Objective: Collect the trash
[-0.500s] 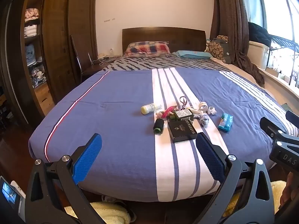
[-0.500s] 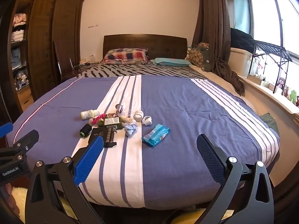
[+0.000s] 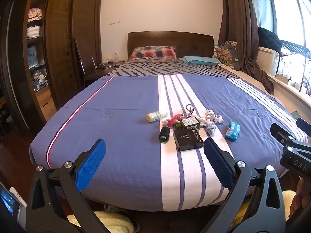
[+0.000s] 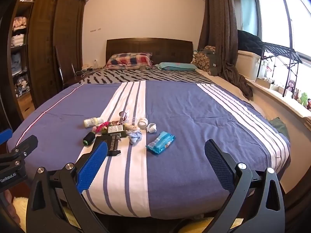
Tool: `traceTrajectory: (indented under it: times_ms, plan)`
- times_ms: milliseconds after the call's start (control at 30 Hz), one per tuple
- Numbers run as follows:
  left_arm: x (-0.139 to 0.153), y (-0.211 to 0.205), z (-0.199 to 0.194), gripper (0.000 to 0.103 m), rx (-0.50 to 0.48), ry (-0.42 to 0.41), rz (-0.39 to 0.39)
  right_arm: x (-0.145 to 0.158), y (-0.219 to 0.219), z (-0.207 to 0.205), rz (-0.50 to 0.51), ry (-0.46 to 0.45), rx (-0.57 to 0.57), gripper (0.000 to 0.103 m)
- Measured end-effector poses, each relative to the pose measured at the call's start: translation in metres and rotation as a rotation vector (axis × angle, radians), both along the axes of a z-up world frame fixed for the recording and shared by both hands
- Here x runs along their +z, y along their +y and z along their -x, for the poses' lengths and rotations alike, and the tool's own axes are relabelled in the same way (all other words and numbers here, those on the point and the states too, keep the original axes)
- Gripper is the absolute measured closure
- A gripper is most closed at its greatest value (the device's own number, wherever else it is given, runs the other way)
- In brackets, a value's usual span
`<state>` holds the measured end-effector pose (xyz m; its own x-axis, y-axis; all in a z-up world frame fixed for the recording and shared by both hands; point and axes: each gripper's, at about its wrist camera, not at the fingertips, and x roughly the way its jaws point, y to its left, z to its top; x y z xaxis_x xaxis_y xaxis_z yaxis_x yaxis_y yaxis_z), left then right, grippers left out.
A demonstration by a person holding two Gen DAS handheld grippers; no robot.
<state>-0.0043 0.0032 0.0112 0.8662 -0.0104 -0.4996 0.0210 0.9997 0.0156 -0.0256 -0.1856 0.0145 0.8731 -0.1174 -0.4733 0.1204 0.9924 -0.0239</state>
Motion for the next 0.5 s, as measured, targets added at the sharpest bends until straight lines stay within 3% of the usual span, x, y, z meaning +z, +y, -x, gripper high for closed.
traceTrajectory:
  times_ms: [500]
  plan:
    - [0.0093,0.0021,0.0080,0.008,-0.004,-0.035,0.013,0.0091,0.0042,0.0071,0.005,-0.021,0.010,0.003]
